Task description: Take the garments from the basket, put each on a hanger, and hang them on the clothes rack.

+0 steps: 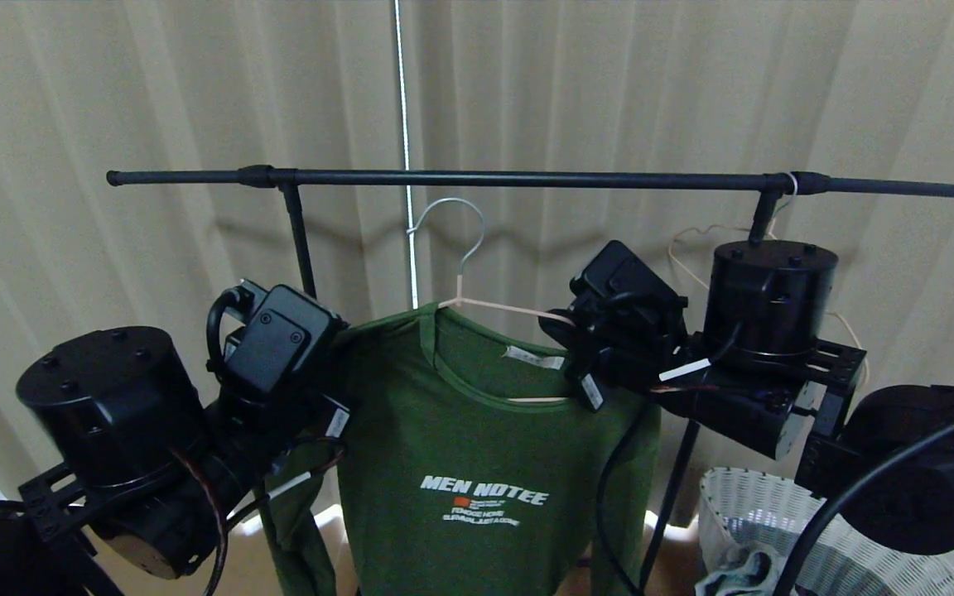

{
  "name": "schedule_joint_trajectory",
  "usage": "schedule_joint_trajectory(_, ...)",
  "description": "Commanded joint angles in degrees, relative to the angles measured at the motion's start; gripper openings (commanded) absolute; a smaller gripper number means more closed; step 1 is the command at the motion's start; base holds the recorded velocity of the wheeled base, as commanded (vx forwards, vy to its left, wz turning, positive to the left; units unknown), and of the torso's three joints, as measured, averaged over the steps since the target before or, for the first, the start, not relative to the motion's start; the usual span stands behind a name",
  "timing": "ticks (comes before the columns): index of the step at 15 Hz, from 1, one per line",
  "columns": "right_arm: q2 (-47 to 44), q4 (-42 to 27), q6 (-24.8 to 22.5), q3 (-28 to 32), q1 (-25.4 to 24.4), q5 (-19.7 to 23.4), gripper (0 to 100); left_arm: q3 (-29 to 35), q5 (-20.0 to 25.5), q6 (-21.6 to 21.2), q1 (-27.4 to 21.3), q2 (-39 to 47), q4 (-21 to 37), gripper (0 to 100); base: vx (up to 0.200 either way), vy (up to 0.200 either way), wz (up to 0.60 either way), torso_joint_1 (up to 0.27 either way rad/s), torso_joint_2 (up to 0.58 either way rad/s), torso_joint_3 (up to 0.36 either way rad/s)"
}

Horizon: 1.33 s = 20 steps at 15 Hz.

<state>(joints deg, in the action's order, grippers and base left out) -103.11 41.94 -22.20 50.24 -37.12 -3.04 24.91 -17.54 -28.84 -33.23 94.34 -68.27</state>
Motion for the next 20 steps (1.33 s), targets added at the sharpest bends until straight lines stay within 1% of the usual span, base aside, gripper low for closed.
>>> schedule_joint_trajectory(1,0.5,0.0,0.0,-0.1,-0.1,-0.1,0,-0.1,-0.1,0.1,0.0,-0.7,0.0,0,0.0,0.0,0.0,0.0,0.0,0.0)
schedule_joint_trajectory(3,0.5,0.1,0.0,-0.1,-0.1,-0.1,0,0.0,0.1,0.2,0.1,-2.0,0.1,0,0.0,0.0,0.0,0.0,0.0,0.0)
schedule_joint_trajectory(4,0.5,0.1,0.0,-0.1,-0.1,-0.1,0,-0.1,0.1,0.2,0.1,-2.0,0.2,100,0.0,0.0,0.0,0.0,0.0,0.0)
schedule_joint_trajectory(6,0.7,0.3,0.1,-0.3,-0.1,-0.1,0,-0.1,0.1,0.7,0.1,-2.0,0.1,100,0.0,0.0,0.0,0.0,0.0,0.0)
schedule_joint_trajectory(9,3.9,0.2,0.1,-1.4,0.7,-0.1,0,-1.3,0.5,3.8,0.1,-4.4,0.2,100,0.0,0.0,0.0,0.0,0.0,0.0)
schedule_joint_trajectory(10,4.0,0.2,0.1,-1.5,0.8,-0.1,0,-1.4,0.5,3.9,0.1,-4.5,0.2,100,0.0,0.0,0.0,0.0,0.0,0.0)
schedule_joint_trajectory(11,5.7,0.2,0.1,-2.9,2.6,-0.1,0,-3.5,1.6,5.7,0.2,-7.9,0.2,100,0.0,0.0,0.0,0.0,0.0,0.0)
schedule_joint_trajectory(14,7.4,0.3,0.1,-4.7,3.5,-0.1,0,-5.9,1.7,9.2,0.4,-13.0,0.6,100,0.0,0.0,0.0,0.0,0.0,0.0)
schedule_joint_trajectory(15,8.1,0.3,0.1,-5.1,4.2,-0.1,0,-7.1,1.7,10.3,1.3,-15.2,0.7,100,0.0,0.0,0.0,0.0,0.0,0.0)
schedule_joint_trajectory(17,8.7,0.4,0.2,-5.3,4.4,0.0,0,-9.8,1.7,10.3,4.1,-17.0,0.7,100,0.0,0.0,0.0,0.0,0.0,0.0)
schedule_joint_trajectory(20,10.8,0.4,0.3,-6.5,4.4,0.0,0,-12.7,2.0,10.6,7.0,-17.0,2.6,100,0.0,0.0,0.0,0.0,0.0,0.0)
